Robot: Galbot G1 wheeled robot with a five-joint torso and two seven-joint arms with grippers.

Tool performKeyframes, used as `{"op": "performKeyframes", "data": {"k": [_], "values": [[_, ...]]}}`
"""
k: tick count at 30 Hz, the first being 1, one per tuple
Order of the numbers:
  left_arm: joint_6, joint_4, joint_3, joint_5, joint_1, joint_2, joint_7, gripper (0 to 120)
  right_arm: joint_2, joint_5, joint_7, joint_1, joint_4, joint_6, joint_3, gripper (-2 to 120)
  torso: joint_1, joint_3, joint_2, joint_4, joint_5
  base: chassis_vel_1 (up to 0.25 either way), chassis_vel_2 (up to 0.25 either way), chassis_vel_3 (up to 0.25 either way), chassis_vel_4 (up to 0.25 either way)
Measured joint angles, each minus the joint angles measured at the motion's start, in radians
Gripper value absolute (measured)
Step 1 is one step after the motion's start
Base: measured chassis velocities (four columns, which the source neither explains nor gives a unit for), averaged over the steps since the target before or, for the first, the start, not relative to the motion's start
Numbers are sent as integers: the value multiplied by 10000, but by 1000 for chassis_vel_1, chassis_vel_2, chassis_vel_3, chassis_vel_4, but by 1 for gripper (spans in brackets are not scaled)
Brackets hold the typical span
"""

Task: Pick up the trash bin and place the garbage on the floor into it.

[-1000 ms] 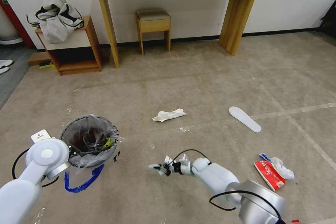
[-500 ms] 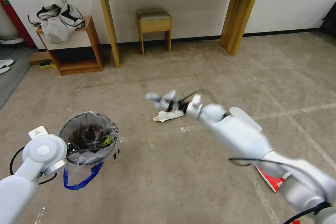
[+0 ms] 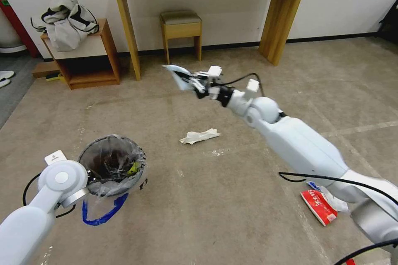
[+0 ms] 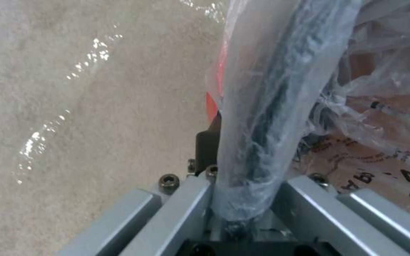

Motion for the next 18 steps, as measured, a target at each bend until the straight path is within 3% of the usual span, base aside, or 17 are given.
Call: {"op": "performKeyframes", "data": {"k": [9,18], "values": [[-9,-109,55,59,72,-242,17,0,1313,-90,-199,399,-452,-12,-1336,0,0,0,0,0,-3,0,0,0,0],[8,-133,78,89,70,-338,29,0,1781,-137,-252,379,-775,-44,-2123,0,0,-1,0,-2,-1,0,0,0,0]]}}
